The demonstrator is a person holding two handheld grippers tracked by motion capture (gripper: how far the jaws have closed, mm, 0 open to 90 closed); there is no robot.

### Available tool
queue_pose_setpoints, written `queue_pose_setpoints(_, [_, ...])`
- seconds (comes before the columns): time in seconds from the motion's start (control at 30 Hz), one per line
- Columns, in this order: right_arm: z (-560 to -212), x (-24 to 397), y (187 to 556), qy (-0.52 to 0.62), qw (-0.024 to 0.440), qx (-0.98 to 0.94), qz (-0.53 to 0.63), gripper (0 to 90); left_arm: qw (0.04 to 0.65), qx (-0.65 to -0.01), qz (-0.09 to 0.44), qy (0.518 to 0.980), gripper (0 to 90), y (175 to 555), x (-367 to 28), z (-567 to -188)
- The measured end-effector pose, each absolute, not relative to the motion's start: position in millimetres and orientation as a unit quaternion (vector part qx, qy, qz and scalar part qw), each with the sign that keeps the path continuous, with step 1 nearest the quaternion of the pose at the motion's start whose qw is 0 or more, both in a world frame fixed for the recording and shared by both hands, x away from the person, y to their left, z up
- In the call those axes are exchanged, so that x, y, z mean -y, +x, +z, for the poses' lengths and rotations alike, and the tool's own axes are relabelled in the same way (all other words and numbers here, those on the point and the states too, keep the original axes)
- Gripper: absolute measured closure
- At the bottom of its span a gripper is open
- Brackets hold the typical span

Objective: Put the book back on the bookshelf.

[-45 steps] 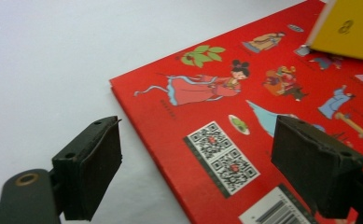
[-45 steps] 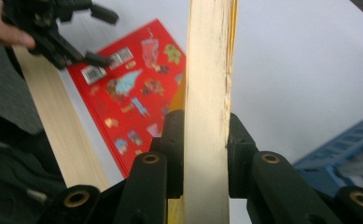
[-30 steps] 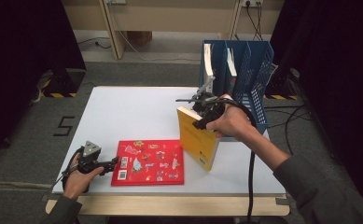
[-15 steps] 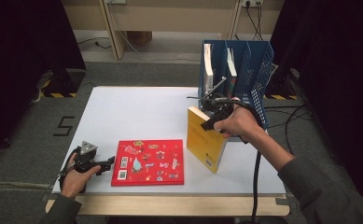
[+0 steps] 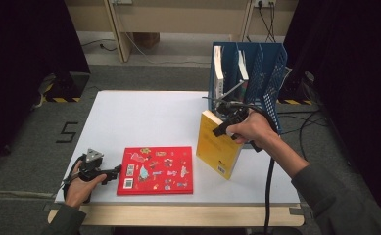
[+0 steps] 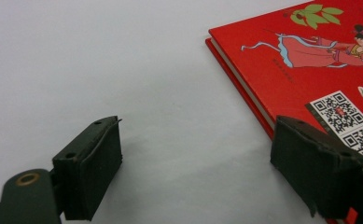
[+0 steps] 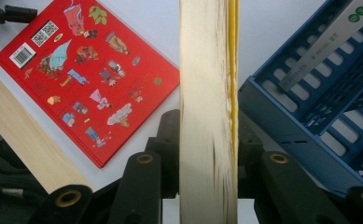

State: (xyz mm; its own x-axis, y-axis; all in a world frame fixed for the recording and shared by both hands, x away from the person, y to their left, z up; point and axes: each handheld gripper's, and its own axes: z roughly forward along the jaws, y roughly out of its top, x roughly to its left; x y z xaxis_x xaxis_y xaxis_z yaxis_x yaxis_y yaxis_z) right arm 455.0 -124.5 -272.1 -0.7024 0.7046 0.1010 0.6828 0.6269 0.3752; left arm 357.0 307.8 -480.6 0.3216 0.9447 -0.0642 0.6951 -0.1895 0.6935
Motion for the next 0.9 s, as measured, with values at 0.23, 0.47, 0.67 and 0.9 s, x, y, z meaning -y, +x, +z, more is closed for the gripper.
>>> queue_pose_setpoints(0.23, [-275, 124, 456, 0.387, 0.014, -0.902, 0.192, 70.6, 0.322, -0.548, 0.193, 0.747, 15.3, 357, -308, -481])
queue_pose_setpoints(0.47, [-274, 121, 450, 0.361, 0.028, -0.913, 0.188, 74.9, 0.322, -0.548, 0.193, 0.747, 15.2, 357, -308, -481])
queue_pose_setpoints(0.67, [-273, 123, 444, 0.348, 0.036, -0.916, 0.195, 75.3, 0.324, -0.548, 0.192, 0.747, 15.1, 357, -309, -481])
queue_pose_setpoints(0.9, [-261, 147, 441, 0.378, 0.042, -0.900, 0.214, 75.4, 0.323, -0.549, 0.193, 0.746, 15.0, 357, -308, -481])
